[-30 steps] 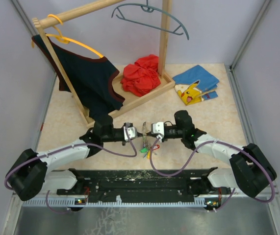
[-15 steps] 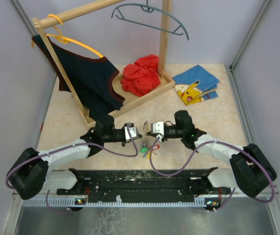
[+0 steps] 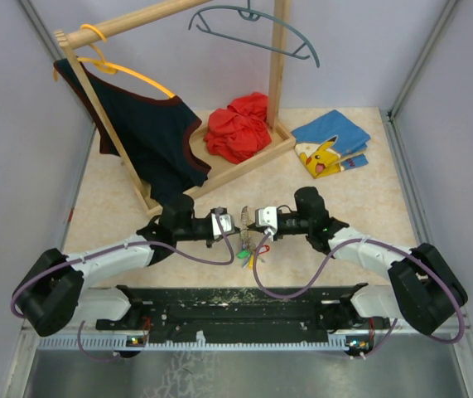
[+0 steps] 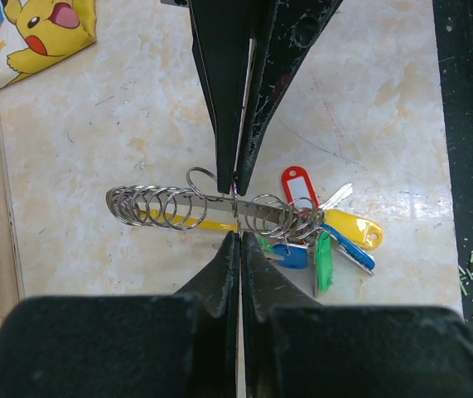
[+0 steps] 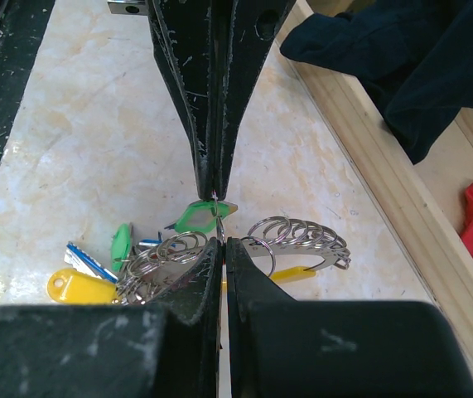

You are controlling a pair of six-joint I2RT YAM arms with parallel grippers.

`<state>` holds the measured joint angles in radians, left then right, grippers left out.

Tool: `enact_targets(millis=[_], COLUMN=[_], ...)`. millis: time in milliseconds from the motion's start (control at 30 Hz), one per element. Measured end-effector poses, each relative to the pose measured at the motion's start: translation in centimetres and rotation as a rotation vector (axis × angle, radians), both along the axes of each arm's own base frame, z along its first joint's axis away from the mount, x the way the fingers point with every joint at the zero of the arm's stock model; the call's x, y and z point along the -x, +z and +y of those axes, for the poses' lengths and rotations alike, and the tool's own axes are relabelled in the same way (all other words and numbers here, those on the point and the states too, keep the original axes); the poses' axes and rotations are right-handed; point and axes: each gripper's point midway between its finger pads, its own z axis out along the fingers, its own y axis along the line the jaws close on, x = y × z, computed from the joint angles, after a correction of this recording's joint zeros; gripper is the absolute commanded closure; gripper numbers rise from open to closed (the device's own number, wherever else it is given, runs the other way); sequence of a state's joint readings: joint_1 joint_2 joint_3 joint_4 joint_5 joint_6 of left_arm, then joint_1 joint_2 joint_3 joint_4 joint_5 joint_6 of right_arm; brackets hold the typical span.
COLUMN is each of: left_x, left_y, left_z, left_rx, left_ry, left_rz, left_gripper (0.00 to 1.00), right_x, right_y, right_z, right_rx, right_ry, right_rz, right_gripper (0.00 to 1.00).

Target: Put the keys on the keyring

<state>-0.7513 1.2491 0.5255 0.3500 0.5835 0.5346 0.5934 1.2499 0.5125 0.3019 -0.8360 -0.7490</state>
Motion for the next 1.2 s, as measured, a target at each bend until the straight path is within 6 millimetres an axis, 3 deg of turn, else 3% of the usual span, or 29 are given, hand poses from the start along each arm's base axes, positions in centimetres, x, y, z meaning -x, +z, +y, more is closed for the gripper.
enact_targets(millis=[1200], left_x=[-0.35], left_y=[-0.02], left_z=[-0.29], left_rx=[-0.003], left_ry=[0.004], left_rz=[0.007], left_gripper=[1.0], right_x=[0.39], right_y=[-0.04], right_z=[0.06], right_rx=[-0.003], right_ry=[0.018], right_rz=[0.011], right_gripper=[1.0])
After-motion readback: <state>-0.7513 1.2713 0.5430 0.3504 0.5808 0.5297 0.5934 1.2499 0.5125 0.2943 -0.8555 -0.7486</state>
